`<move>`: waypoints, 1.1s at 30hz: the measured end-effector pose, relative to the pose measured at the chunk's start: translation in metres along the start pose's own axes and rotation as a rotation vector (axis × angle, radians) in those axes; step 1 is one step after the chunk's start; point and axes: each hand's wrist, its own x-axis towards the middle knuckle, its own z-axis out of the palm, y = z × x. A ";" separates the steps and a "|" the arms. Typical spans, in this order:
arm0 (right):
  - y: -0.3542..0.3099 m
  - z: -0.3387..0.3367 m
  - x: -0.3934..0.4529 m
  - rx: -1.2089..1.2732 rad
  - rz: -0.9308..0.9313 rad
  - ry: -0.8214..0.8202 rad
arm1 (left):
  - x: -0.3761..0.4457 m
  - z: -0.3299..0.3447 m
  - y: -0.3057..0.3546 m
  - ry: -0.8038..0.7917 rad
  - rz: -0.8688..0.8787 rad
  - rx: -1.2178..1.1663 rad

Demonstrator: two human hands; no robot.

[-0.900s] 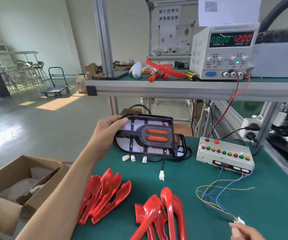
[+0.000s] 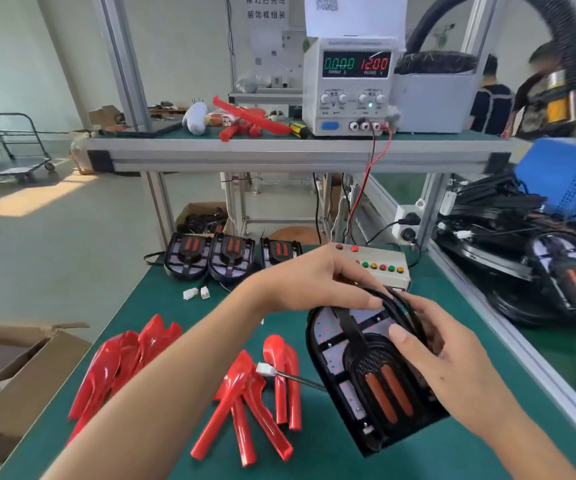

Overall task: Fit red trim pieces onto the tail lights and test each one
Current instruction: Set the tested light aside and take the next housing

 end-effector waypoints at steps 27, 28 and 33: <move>0.100 0.027 -0.032 0.153 0.616 0.184 | -0.072 0.073 -0.092 0.402 -0.905 0.722; 0.100 0.027 -0.032 0.158 0.614 0.186 | -0.071 0.072 -0.090 0.446 -0.899 0.694; 0.105 0.028 -0.034 0.204 0.602 0.202 | -0.068 0.067 -0.069 0.731 -0.755 0.558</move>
